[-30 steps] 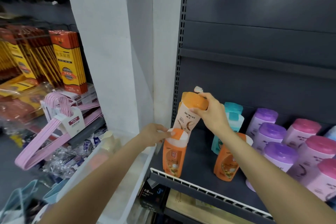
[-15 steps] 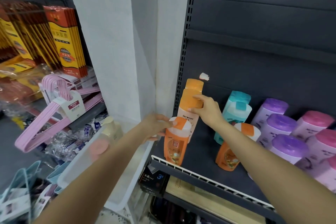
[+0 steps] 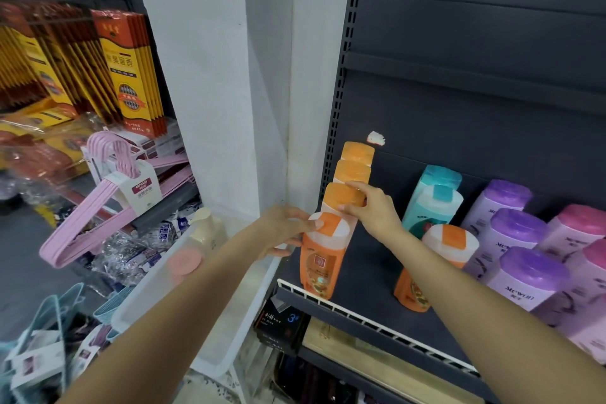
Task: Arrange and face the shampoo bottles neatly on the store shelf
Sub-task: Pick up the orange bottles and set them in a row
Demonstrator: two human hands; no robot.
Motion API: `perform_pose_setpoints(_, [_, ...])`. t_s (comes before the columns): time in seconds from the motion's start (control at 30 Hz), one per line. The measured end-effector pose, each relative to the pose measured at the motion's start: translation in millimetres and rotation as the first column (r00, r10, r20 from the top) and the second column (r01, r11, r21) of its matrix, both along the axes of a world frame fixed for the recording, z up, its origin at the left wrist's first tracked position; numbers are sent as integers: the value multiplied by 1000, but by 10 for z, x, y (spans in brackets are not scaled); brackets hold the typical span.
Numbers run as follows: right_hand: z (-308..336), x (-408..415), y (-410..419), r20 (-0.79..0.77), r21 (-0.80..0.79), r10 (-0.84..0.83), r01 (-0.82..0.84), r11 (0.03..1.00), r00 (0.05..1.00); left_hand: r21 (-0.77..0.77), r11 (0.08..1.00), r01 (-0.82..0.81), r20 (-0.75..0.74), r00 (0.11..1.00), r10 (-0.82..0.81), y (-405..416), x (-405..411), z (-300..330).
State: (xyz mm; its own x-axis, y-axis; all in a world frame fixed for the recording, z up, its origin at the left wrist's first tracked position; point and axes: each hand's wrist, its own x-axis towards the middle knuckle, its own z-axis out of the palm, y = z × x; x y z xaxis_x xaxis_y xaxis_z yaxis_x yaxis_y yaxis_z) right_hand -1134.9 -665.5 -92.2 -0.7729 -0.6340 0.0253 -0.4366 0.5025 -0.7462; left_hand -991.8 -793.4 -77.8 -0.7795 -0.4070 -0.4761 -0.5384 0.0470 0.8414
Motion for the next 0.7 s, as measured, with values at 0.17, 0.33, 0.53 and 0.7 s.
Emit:
perform_pose_setpoints(0.17, [-9, -16, 28, 21, 36, 53, -54, 998, 998, 19, 999, -47, 0, 999, 47, 35, -18, -10])
perform_pose_setpoints(0.33, [53, -98, 81, 117, 54, 83, -89, 995, 990, -85, 995, -59, -4, 998, 59, 46, -77, 56])
perform_pose_setpoints(0.53, [238, -369, 210, -75, -92, -60, 53, 994, 995, -310, 935, -172, -199, 974, 113, -47, -420, 167])
perform_pose_setpoints(0.7, [229, -602, 127, -201, -17, -31, 28, 999, 979, -345, 931, -116, -187, 981, 53, -49, -739, 145])
